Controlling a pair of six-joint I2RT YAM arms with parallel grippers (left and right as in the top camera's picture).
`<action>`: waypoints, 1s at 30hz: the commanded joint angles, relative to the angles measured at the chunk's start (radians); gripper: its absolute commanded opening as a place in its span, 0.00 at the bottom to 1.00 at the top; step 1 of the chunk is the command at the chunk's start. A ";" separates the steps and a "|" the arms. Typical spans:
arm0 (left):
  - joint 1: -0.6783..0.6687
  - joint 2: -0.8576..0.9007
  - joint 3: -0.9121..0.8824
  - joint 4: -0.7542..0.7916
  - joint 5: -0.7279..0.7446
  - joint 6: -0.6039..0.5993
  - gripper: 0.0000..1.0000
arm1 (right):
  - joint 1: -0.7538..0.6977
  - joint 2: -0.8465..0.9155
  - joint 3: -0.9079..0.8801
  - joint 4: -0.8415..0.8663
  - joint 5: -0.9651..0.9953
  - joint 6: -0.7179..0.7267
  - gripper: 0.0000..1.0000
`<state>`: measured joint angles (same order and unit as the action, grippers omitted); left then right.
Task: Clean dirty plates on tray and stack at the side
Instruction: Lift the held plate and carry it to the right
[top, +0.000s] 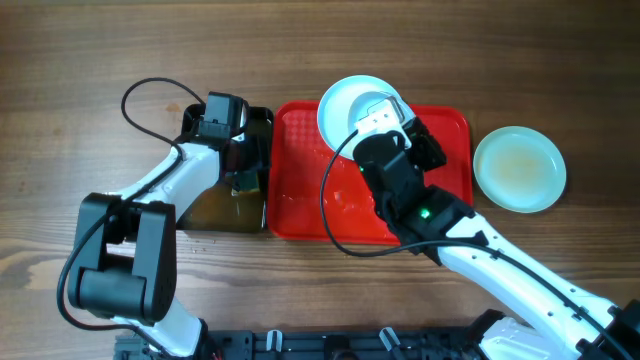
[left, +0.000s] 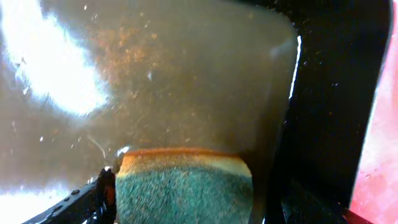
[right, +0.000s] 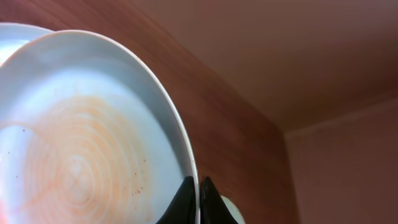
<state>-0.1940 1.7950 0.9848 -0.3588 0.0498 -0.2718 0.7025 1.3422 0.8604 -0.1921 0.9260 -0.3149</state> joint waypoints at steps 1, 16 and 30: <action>0.000 0.022 -0.004 0.015 0.021 -0.005 0.36 | 0.005 -0.018 0.024 0.010 0.048 -0.025 0.04; 0.000 0.022 -0.004 -0.002 0.021 -0.005 0.09 | 0.005 -0.018 0.024 0.139 0.098 -0.182 0.04; 0.000 0.021 -0.004 -0.290 0.143 -0.005 0.32 | -0.108 -0.018 0.023 -0.269 -0.191 0.603 0.04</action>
<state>-0.1944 1.7847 1.0084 -0.6163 0.1074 -0.2741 0.6296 1.3411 0.8669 -0.4316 0.8288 0.1261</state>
